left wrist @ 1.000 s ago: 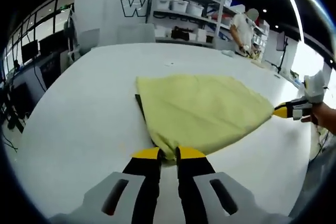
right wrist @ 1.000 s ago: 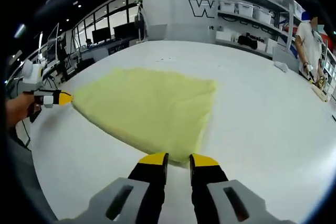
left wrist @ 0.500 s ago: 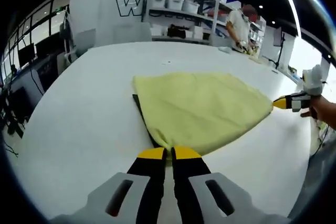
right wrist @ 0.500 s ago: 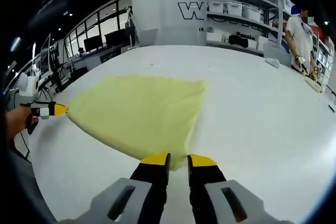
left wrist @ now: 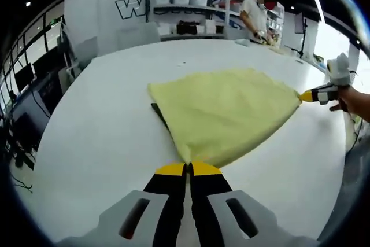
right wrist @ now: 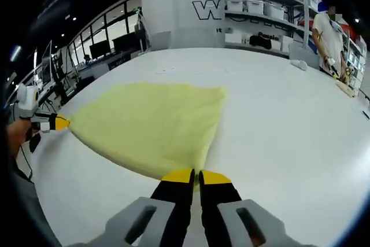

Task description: Fold the garment on the visible template until the final outline fits inside the template.

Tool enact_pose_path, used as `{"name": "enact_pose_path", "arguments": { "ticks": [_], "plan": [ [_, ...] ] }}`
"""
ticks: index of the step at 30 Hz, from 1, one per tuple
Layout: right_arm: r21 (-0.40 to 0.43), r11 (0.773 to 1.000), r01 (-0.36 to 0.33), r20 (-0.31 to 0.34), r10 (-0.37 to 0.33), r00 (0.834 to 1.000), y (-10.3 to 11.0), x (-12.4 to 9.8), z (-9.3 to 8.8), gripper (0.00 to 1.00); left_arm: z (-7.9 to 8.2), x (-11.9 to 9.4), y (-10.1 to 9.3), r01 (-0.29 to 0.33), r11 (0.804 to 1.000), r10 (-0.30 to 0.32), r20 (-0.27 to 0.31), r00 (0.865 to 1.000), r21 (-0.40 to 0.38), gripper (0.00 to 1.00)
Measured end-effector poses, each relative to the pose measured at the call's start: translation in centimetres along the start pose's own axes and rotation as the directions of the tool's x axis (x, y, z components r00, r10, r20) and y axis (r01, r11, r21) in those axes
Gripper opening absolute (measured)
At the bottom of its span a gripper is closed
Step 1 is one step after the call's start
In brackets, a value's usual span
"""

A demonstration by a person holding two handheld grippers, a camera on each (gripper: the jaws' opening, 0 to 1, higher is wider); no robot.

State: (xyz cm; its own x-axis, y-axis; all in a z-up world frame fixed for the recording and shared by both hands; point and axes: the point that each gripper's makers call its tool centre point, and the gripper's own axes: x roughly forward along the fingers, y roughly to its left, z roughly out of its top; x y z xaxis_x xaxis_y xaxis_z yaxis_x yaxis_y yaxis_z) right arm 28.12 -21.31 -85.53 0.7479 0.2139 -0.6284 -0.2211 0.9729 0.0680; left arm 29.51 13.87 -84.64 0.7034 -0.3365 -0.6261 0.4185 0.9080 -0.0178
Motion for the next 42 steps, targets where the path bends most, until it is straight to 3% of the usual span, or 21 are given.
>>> {"name": "enact_pose_path", "arguments": {
  "ticks": [2, 6, 7, 15, 25, 32, 42],
  "plan": [
    [-0.017, 1.000, 0.008, 0.002, -0.008, 1.000, 0.1, 0.0, 0.2, 0.00, 0.3, -0.2, 0.1, -0.030, 0.999, 0.029, 0.010, 1.000, 0.032, 0.00],
    [-0.068, 0.997, 0.033, -0.021, -0.035, 0.999, -0.2, 0.3, -0.2, 0.00, -0.3, 0.1, -0.3, -0.021, 0.995, 0.023, -0.014, 1.000, 0.097, 0.00],
    [-0.061, 0.998, 0.006, -0.063, -0.010, 0.998, 0.2, 0.5, -1.1, 0.00, -1.0, 0.3, -0.5, -0.009, 0.996, 0.013, -0.039, 0.999, 0.089, 0.00],
    [-0.113, 0.994, 0.014, -0.057, -0.021, 0.998, 0.1, 0.4, -0.6, 0.00, -1.4, 0.2, -0.5, 0.007, 0.997, -0.003, -0.055, 0.998, 0.073, 0.00],
    [-0.105, 0.994, -0.008, -0.191, -0.012, 0.981, 0.2, -1.9, -2.6, 0.00, -3.0, -1.6, -2.2, 0.062, 0.995, -0.055, -0.096, 0.994, 0.079, 0.00],
    [-0.169, 0.985, -0.031, -0.273, -0.016, 0.962, 1.4, -4.0, -4.4, 0.00, -4.2, -3.3, -2.9, 0.073, 0.993, -0.061, -0.126, 0.990, 0.098, 0.00],
    [-0.212, 0.976, -0.053, -0.308, -0.015, 0.951, 2.1, -5.3, -5.8, 0.00, -5.6, -4.6, -3.6, 0.082, 0.987, -0.060, -0.162, 0.985, 0.137, 0.00]
  ]
}}
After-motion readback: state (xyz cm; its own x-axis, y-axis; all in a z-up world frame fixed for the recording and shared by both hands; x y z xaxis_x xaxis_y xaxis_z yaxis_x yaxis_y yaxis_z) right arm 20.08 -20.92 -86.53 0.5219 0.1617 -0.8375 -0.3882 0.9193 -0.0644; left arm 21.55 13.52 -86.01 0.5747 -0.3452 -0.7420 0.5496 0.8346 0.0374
